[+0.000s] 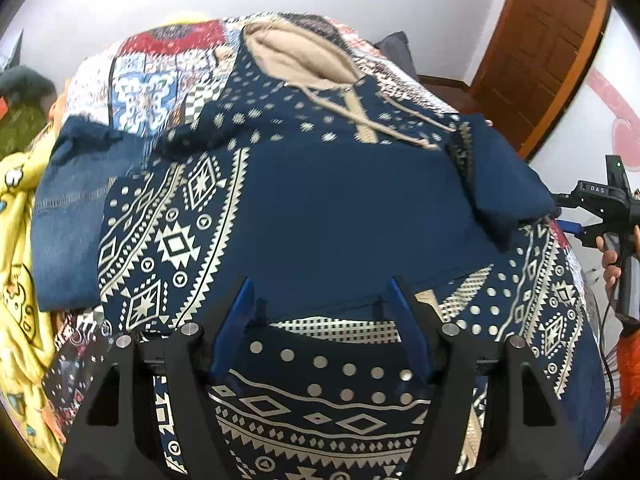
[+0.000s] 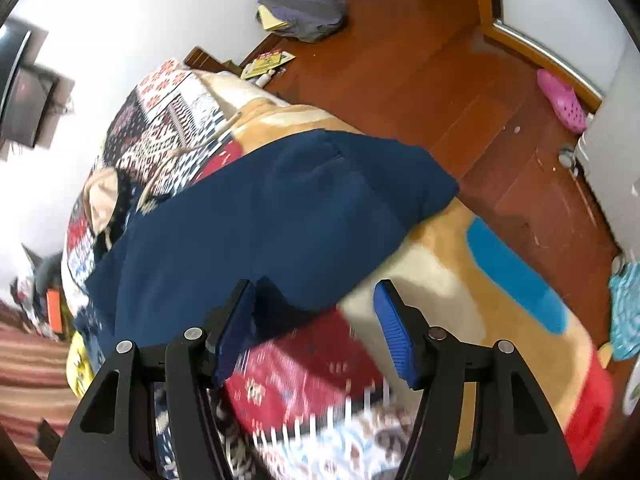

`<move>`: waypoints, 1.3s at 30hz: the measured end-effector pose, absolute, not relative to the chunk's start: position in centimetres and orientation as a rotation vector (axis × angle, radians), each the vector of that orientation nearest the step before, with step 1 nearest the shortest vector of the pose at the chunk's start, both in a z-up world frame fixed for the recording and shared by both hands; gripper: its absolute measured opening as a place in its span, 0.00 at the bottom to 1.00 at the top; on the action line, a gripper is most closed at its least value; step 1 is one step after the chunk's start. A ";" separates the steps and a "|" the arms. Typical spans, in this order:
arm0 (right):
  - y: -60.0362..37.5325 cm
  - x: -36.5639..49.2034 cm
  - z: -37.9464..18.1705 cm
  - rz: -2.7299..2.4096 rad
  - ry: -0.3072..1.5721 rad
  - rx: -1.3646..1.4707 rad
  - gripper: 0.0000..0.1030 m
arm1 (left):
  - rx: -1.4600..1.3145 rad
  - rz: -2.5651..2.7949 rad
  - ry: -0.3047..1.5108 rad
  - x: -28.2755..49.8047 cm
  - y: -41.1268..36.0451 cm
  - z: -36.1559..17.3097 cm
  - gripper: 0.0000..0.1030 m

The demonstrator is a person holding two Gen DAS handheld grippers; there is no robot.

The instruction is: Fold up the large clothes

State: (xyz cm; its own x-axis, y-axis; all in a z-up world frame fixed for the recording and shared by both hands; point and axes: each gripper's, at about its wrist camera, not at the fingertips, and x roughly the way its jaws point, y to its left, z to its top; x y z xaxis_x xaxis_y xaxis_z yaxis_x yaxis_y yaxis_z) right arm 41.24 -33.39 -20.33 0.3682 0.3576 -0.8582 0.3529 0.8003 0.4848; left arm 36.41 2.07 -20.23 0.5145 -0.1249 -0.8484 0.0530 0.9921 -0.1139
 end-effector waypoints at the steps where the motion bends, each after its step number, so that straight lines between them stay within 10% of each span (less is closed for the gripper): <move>1: -33.4 41.4 -20.4 -0.003 1.209 0.688 0.58 | -0.080 -0.102 1.028 36.5 2.2 -20.4 0.66; 6: -32.9 43.0 -20.5 -0.047 1.170 0.616 0.55 | -0.097 -0.079 1.038 36.5 3.2 -21.0 0.66; 11: -32.1 43.7 -19.0 -0.043 1.120 0.501 0.09 | -0.103 -0.063 1.030 35.9 4.2 -20.9 0.66; 28: -15.5 38.9 0.0 0.436 0.805 0.263 0.06 | -0.149 -0.014 0.888 31.1 9.6 -16.1 0.66; 39: 0.5 36.7 -4.3 0.668 0.947 0.178 0.06 | -0.178 0.054 0.841 27.1 15.8 -14.7 0.66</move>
State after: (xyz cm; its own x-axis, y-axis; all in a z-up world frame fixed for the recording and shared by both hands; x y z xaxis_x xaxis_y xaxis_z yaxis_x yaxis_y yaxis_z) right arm 36.72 0.49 -4.25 0.4018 0.5999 -0.6918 -0.4499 0.7873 0.4215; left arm 27.10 15.82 -14.72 0.6665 -0.0221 -0.7452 -0.1181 0.9838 -0.1349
